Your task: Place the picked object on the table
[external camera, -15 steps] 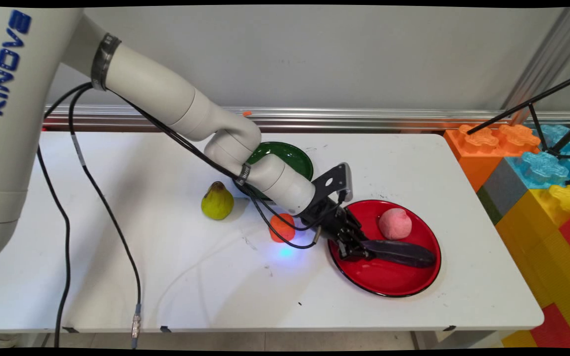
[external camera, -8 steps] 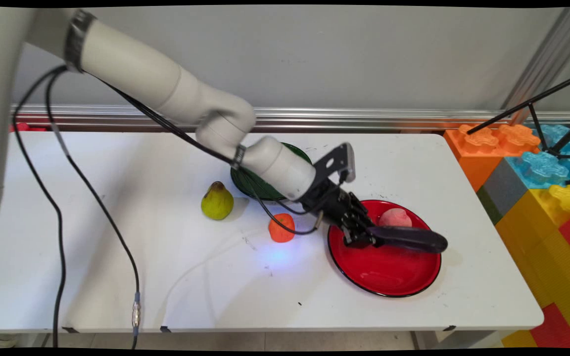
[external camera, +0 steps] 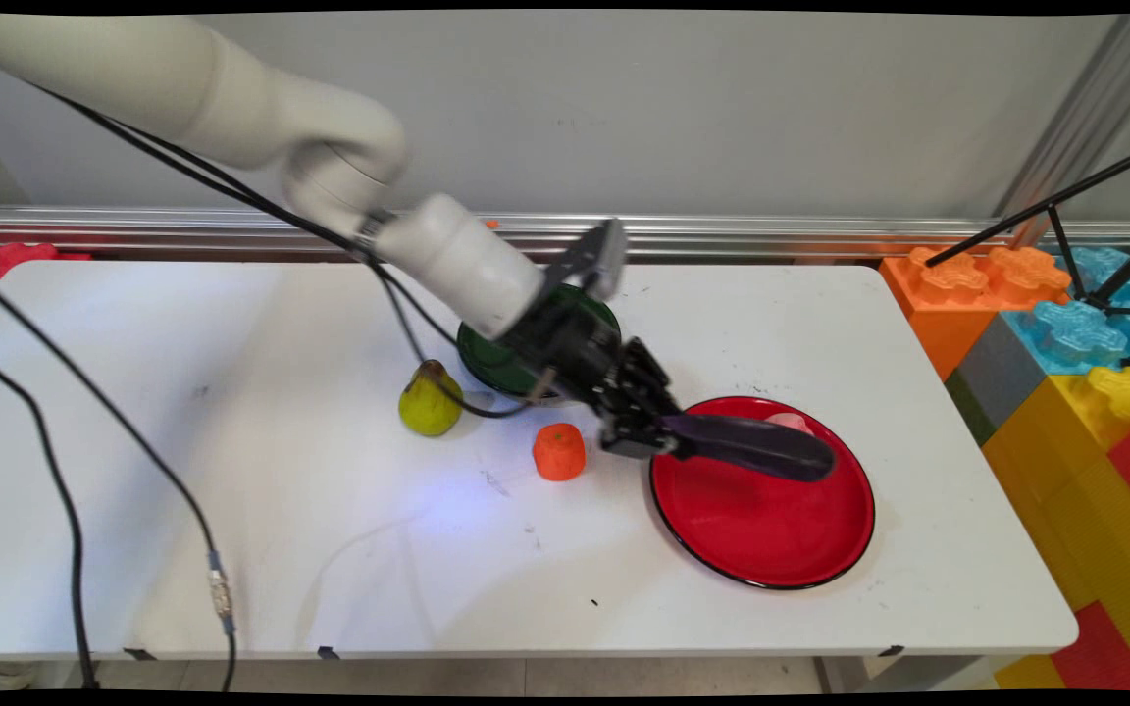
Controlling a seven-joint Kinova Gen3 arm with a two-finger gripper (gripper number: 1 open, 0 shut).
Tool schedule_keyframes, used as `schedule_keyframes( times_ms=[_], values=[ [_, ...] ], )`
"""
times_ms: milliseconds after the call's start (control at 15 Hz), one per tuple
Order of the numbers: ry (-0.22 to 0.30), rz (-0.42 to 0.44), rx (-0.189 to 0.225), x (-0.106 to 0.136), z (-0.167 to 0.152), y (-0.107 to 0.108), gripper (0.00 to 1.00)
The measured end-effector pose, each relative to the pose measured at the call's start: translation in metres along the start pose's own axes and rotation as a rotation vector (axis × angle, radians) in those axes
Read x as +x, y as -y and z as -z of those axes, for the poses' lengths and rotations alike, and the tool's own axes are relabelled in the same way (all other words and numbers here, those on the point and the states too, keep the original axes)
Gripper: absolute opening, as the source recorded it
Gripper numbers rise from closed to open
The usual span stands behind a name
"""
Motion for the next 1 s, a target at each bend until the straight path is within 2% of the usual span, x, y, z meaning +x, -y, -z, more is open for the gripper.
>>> schedule_keyframes(
  times_ms=[333,667,1000],
  values=[
    [0.067,-0.031,-0.027,-0.035,0.063,-0.012,0.00],
    [0.128,-0.047,-0.043,-0.074,0.093,-0.022,0.00],
    [0.184,-0.069,-0.062,-0.114,0.105,-0.031,0.00]
  ],
)
